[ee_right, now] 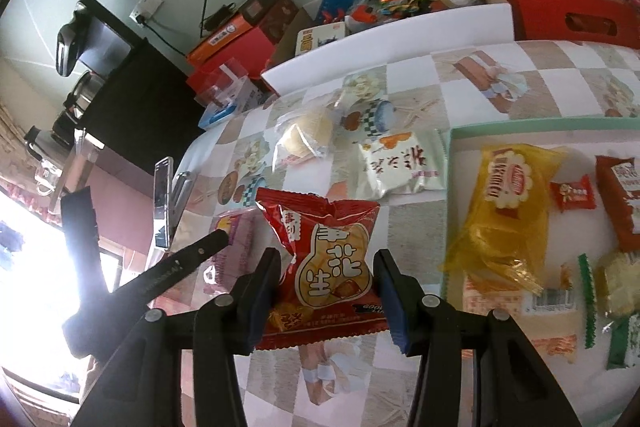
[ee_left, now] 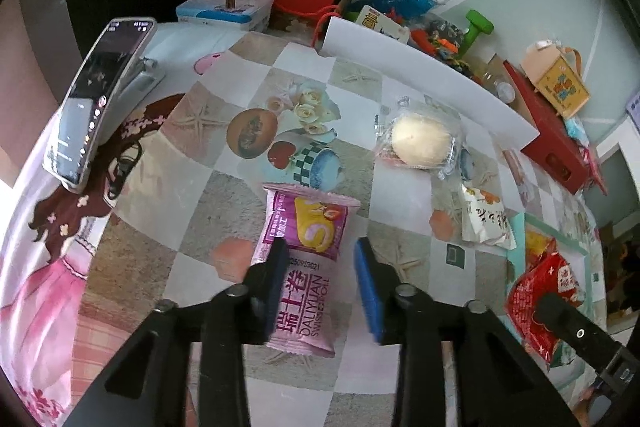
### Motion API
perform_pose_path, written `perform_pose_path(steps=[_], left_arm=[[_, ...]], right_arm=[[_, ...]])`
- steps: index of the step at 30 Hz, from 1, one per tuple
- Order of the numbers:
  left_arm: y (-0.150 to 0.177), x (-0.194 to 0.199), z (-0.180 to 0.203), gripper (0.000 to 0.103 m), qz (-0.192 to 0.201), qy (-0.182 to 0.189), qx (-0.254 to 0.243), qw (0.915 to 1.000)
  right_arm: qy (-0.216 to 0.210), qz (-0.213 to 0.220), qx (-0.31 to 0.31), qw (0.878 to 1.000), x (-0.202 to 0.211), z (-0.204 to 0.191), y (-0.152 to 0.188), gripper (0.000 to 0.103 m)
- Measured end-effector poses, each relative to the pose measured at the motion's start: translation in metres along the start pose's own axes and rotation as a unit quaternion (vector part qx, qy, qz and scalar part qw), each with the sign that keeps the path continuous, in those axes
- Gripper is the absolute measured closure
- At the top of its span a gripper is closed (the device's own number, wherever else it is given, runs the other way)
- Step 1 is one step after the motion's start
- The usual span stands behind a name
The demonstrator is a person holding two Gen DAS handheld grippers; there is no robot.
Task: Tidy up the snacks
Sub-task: 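Carry the pink pack toward the tray with the left tool while the right tool carries the peanut bag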
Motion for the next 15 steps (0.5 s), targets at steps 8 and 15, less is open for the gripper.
perform_pose_path(steps=[8, 15], left_arm=[[0.003, -0.009, -0.004, 0.035, -0.023, -0.008, 0.009, 0.9997], [0.011, -0.028, 0.003, 0.036, -0.041, -0.045, -0.023, 0.9979]], right_arm=[[0.0, 0.011, -0.007, 1.0, 0.014, 0.01, 0.003, 0.052], [-0.004, 0.012, -0.02, 1.0, 0.016, 0.017, 0.005, 0.052]])
Point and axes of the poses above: each gripper's, at about its wrist camera, not at the fingertips, and x roughly against the way its jaws point, z to its right, y to its underside, the point moved 3 cm from there along -x, roughly the way its jaws point, and after that the axes turned 12 degrees about -y, right-handed, at the moved point
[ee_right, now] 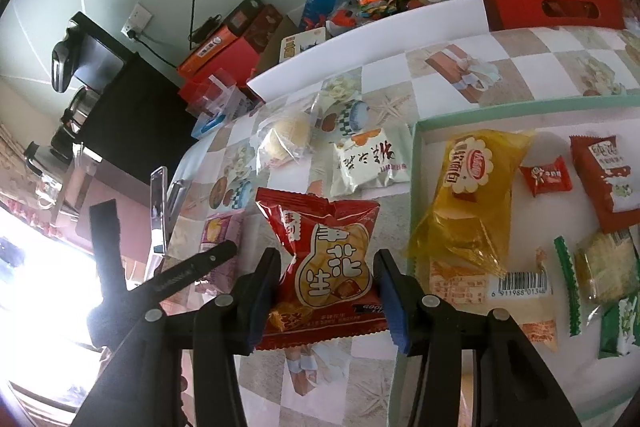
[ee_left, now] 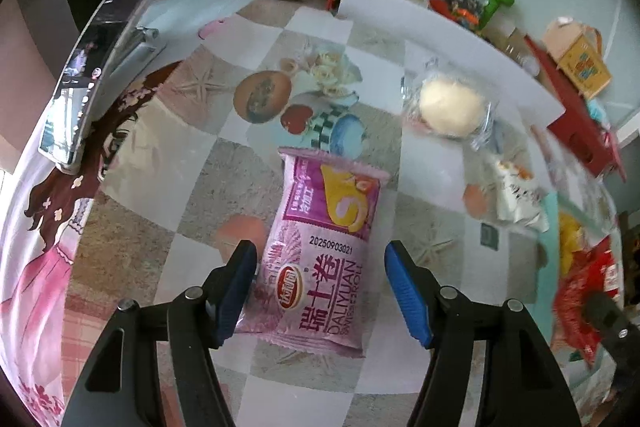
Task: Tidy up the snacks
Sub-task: 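Carry the pink pack toward the tray with the left tool while the right tool carries the peanut bag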
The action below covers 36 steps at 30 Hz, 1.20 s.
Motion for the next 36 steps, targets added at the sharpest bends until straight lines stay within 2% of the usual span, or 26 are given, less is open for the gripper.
perform_pose_path(steps=[3, 6, 9, 20, 27, 30, 36], left_arm=[[0.0, -0.003, 0.004, 0.04, 0.007, -0.016, -0.012, 0.9998], [-0.001, -0.004, 0.007, 0.057, 0.019, -0.039, -0.022, 0.9988], [-0.002, 0.001, 0.006, 0.062, 0.02, -0.025, -0.016, 0.9994], [-0.01, 0.05, 0.018, 0.062, 0.077, 0.004, -0.02, 0.9968], [-0.01, 0.079, 0.051, 0.062, 0.108, 0.046, -0.049, 0.9919], [-0.008, 0.091, 0.067, 0.062, 0.115, 0.077, -0.057, 0.9887], [0.0, 0.109, 0.096, 0.062, 0.129, 0.095, -0.085, 0.9834]], right_arm=[[-0.002, 0.002, 0.001, 1.0, 0.001, -0.001, 0.0, 0.052], [-0.003, 0.003, 0.003, 1.0, 0.002, -0.001, -0.001, 0.052], [-0.003, 0.005, 0.004, 1.0, 0.004, -0.002, -0.001, 0.052], [-0.004, 0.023, 0.004, 1.0, 0.02, -0.001, -0.004, 0.052], [0.012, 0.034, -0.003, 0.999, 0.039, 0.007, -0.002, 0.052], [0.019, 0.039, -0.006, 0.999, 0.046, 0.013, -0.003, 0.052], [0.023, 0.048, -0.006, 0.999, 0.056, 0.017, -0.006, 0.052]])
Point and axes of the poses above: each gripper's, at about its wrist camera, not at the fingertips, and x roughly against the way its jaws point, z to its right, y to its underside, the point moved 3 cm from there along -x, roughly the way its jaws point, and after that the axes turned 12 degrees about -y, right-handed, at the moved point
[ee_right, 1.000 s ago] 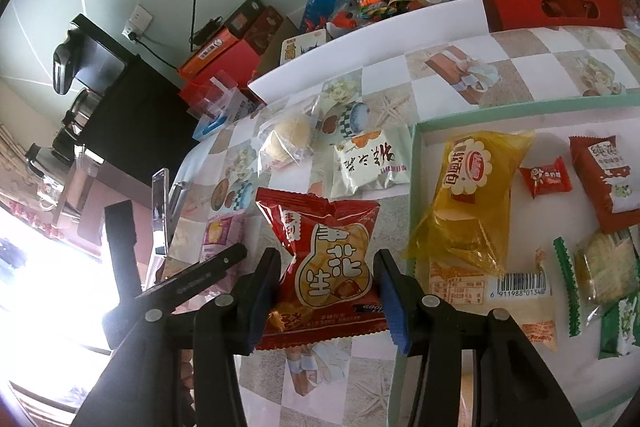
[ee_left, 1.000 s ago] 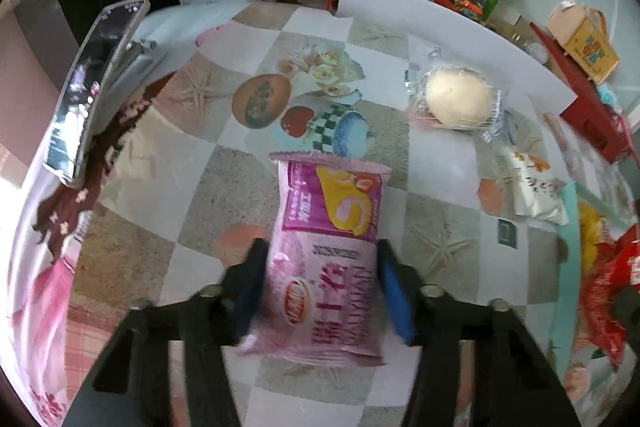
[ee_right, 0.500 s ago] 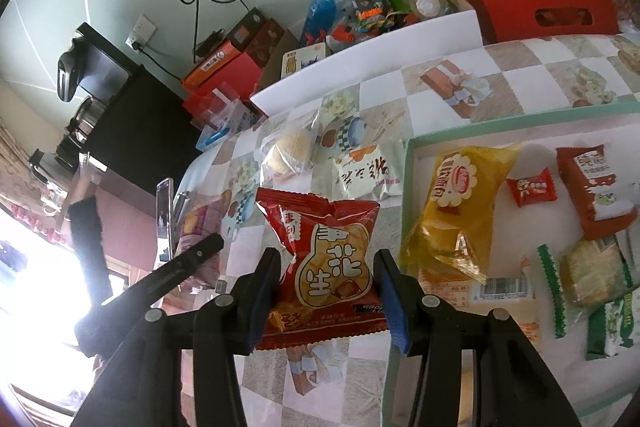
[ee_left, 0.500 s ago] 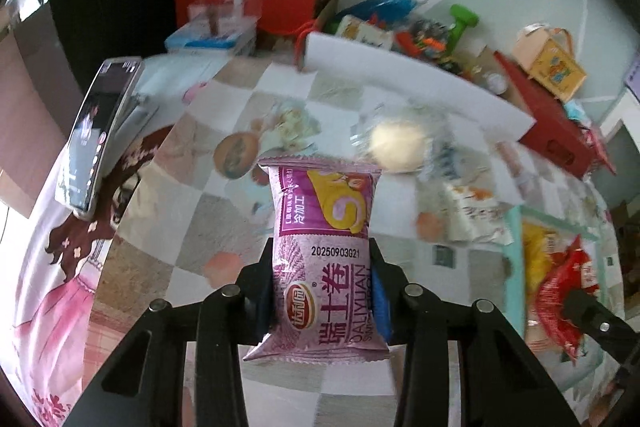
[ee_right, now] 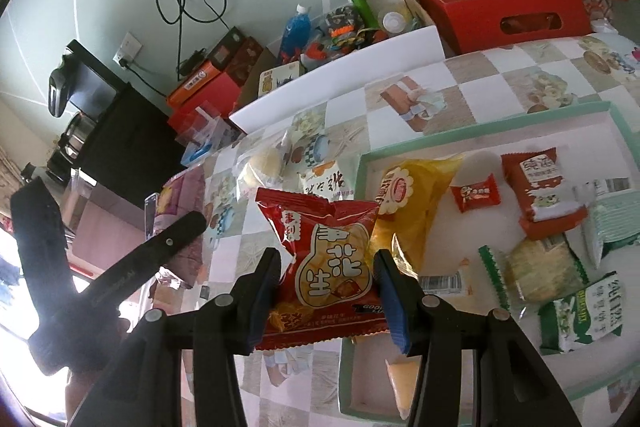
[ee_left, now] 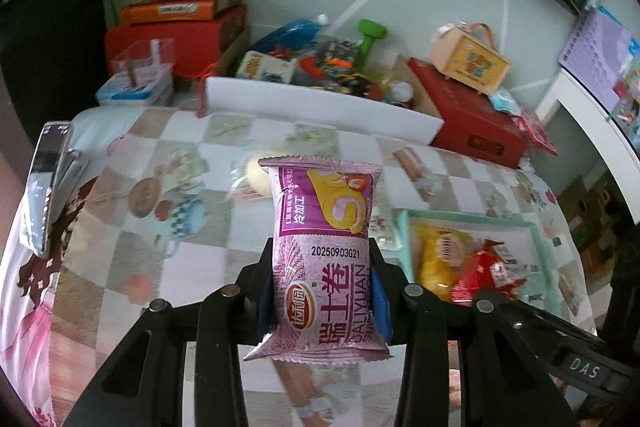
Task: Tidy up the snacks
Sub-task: 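Carry the pink pack toward the tray with the left tool while the right tool carries the peanut bag, then open the right tool to drop the peanut bag in the tray while the left tool drops the pink pack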
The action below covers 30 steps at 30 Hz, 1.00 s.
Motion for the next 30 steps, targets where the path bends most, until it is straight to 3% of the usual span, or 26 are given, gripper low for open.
perform_pose_path(steps=[7, 12, 19, 25, 30], left_arm=[[0.002, 0.005, 0.034, 0.061, 0.004, 0.015, -0.026, 0.9995], [0.005, 0.006, 0.063, 0.061, 0.01, 0.035, -0.049, 0.9981], [0.014, 0.003, 0.111, 0.061, 0.011, 0.066, -0.088, 0.9938], [0.024, -0.004, 0.144, 0.061, -0.001, 0.075, -0.113, 0.9907], [0.034, -0.013, 0.161, 0.061, -0.015, 0.07, -0.133, 0.9885]], right_arm=[[0.015, 0.008, -0.001, 1.0, 0.01, 0.01, -0.005, 0.052], [0.106, 0.059, -0.014, 0.993, 0.046, 0.052, -0.022, 0.052], [0.143, 0.114, -0.074, 0.98, 0.095, 0.111, -0.035, 0.052], [0.156, 0.108, -0.093, 0.977, 0.1, 0.137, -0.035, 0.052], [0.158, 0.095, -0.092, 0.979, 0.094, 0.136, -0.031, 0.052]])
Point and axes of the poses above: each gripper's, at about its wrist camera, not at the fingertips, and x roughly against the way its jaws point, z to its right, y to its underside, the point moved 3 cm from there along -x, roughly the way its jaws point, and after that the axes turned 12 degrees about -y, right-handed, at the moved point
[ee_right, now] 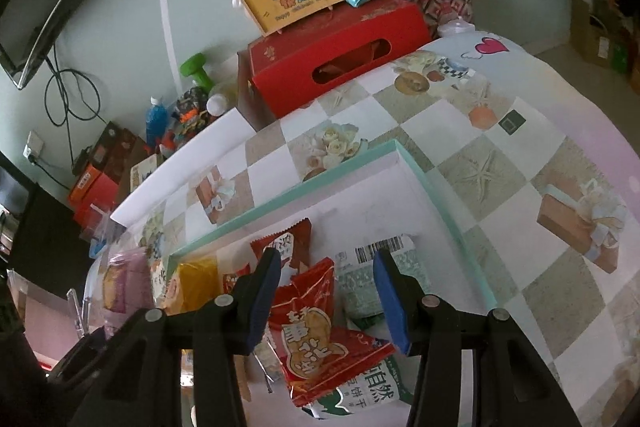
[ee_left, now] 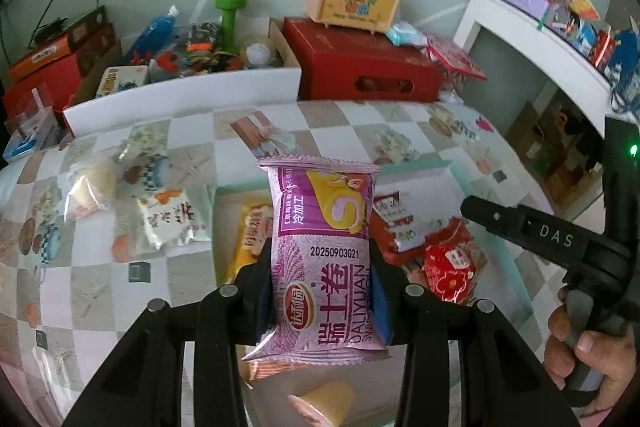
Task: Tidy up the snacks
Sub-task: 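Open the right tool to drop the peanut bag in the tray while the left tool drops the pink pack, then withdraw both open tools from the tray toward the snack pile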
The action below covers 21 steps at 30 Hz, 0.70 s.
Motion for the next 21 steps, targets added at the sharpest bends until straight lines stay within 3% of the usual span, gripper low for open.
perform_pose_path(steps=[5, 7, 9, 17, 21], left_arm=[[0.004, -0.005, 0.01, 0.058, -0.008, -0.006, -0.013, 0.9999], [0.004, -0.003, 0.012, 0.039, -0.006, -0.002, -0.013, 0.9999], [0.004, 0.0, 0.012, 0.033, -0.002, 0.002, -0.013, 0.9999], [0.001, 0.009, 0.0, 0.032, 0.0, -0.017, -0.001, 0.9999], [-0.001, 0.01, -0.021, 0.021, 0.0, -0.036, 0.027, 0.999]], right_arm=[[0.004, -0.015, 0.005, 1.0, -0.009, -0.004, 0.004, 0.052], [0.006, -0.017, 0.009, 1.0, -0.009, -0.005, 0.004, 0.052], [0.008, -0.019, 0.013, 1.0, -0.01, -0.008, 0.005, 0.052], [0.013, -0.02, 0.029, 0.999, -0.006, -0.018, 0.005, 0.052], [0.01, -0.021, 0.049, 0.999, -0.005, -0.031, 0.007, 0.052]])
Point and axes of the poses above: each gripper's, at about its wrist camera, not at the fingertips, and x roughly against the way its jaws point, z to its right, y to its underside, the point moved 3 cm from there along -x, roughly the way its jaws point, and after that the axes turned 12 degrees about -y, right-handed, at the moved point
